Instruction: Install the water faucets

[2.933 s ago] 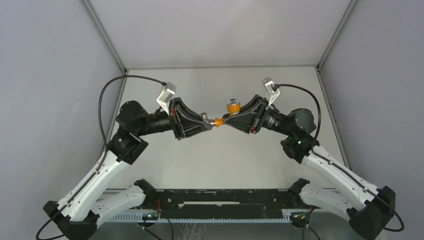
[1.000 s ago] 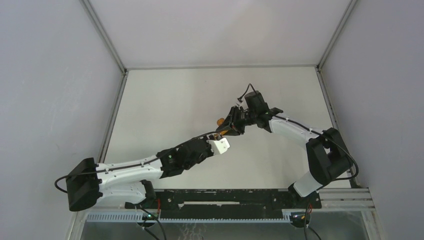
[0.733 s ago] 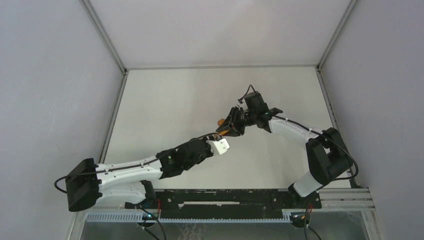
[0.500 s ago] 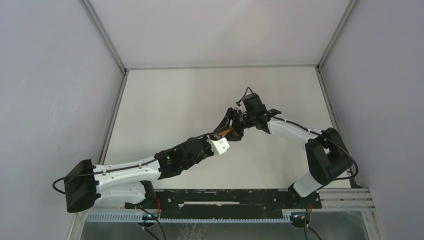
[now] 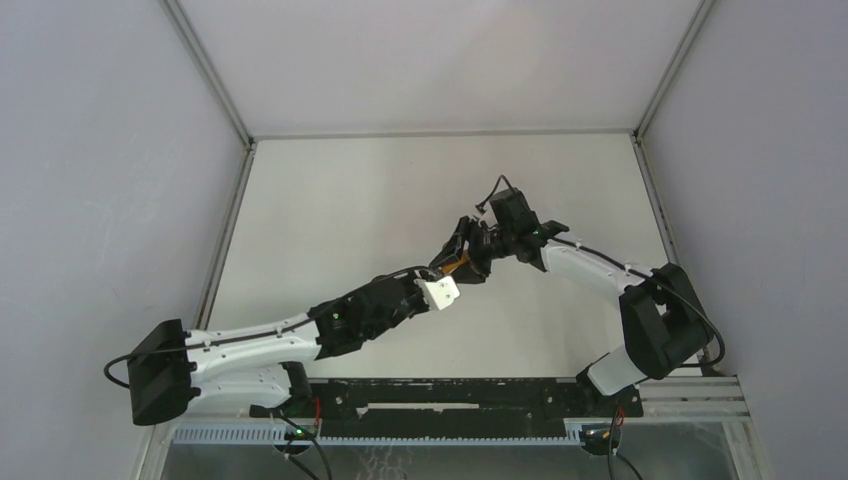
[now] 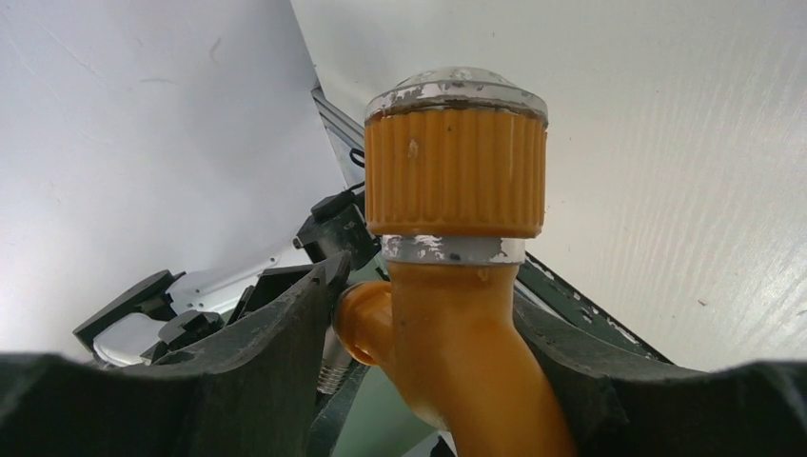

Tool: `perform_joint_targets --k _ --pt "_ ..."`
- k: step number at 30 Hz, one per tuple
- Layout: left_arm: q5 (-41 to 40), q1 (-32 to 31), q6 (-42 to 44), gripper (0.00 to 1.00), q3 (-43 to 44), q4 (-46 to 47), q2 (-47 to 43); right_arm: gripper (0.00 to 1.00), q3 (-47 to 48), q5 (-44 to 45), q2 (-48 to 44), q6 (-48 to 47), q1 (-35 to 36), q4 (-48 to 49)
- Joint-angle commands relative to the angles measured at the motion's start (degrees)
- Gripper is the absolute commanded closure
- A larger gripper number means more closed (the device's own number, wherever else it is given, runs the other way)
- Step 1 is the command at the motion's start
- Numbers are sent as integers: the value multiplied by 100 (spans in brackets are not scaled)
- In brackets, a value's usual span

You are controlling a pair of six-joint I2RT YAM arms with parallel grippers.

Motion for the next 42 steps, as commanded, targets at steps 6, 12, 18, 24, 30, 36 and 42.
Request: perform_joint_targets --k 6,12,18,24,30,36,42 --pt "226 108 -209 100 -165 440 -309 33 -160 -58 -445 16 -81 308" --pt "509 314 -517 100 -262 426 -401 26 -192 -17 -742 -112 -101 265" --pt "786 553 -831 100 -301 303 -549 22 -187 74 -1238 -470 -210 -85" --pt "1342 998 -1346 100 -292 76 -1009 23 -166 -55 -2155 -1218 -615 -388" --pt "2738 1739 -2186 100 108 -612 -1569 26 -361 344 -3203 -2721 -854 61" --pt "4409 2595 -3126 100 715 -1395 -2032 21 -1725 -56 -4337 -3037 -918 2628" --pt "5367 2903 -3730 100 1224 -1661 -2210 15 -1392 -1005 -3619 -2586 -1160 3034"
